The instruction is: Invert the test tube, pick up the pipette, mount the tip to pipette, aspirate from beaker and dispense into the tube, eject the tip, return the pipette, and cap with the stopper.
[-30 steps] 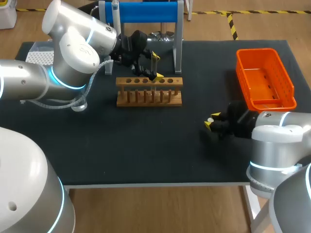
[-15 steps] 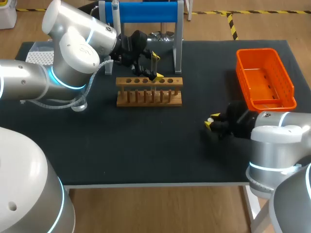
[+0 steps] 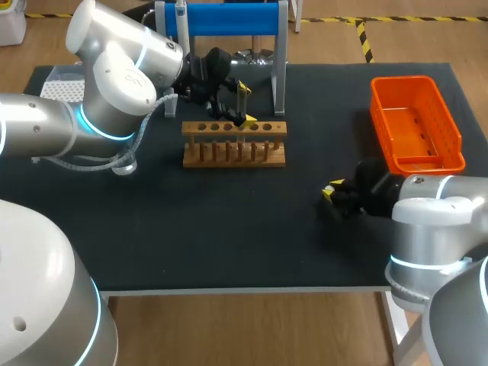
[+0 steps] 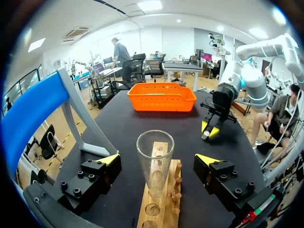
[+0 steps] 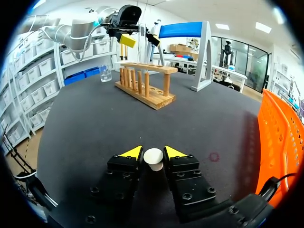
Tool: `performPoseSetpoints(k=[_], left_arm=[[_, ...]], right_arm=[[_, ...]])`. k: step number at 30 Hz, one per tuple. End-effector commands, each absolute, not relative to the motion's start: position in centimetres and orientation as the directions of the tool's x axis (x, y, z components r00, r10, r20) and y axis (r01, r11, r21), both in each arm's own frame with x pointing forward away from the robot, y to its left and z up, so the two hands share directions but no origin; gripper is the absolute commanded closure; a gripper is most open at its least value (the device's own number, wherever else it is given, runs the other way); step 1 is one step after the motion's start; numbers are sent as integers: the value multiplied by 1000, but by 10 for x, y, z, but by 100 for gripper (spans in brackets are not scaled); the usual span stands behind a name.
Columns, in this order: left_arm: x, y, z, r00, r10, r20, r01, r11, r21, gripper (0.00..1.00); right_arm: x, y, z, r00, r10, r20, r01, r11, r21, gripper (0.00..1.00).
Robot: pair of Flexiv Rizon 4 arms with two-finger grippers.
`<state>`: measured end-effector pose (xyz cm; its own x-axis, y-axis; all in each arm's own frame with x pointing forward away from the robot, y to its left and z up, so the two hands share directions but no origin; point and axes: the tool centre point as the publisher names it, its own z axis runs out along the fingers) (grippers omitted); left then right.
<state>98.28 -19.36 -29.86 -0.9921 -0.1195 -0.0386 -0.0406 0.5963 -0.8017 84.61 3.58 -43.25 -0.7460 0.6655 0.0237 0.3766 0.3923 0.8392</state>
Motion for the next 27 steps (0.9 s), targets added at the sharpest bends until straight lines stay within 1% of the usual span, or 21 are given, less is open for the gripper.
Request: performPoseSetpoints(k=[1,5,7,8,17,23,27], left_arm=[[983,-194,-298,-992,-118,-37,-41,598,-800,0],[983,-194,-298,-992,-118,-37,-41,598,-800,0],[983,-194,-298,-992,-118,-37,-41,598,-800,0],[983,-194,-298,-992,-118,-37,-41,598,-800,0],[983,-194,-298,-992,-118,-37,-41,598,-800,0],[983,-194,-298,-992,-118,-37,-41,598,-800,0],[983,-194,-298,-992,-118,-37,-41,598,-800,0]], right_arm=[[847,38,-433,-744,668,22,380,397,836,77],[848,38,-433,-742,670,21,383,398,833,79],[848,37,-434,-740,672,22,387,399,832,91],[848,37,-435,-739,673,21,387,399,831,100],[849,36,-425,-741,670,33,382,381,842,100],[850,39,-396,-789,610,75,364,365,857,100],[857,40,-369,-843,529,101,333,365,869,100]])
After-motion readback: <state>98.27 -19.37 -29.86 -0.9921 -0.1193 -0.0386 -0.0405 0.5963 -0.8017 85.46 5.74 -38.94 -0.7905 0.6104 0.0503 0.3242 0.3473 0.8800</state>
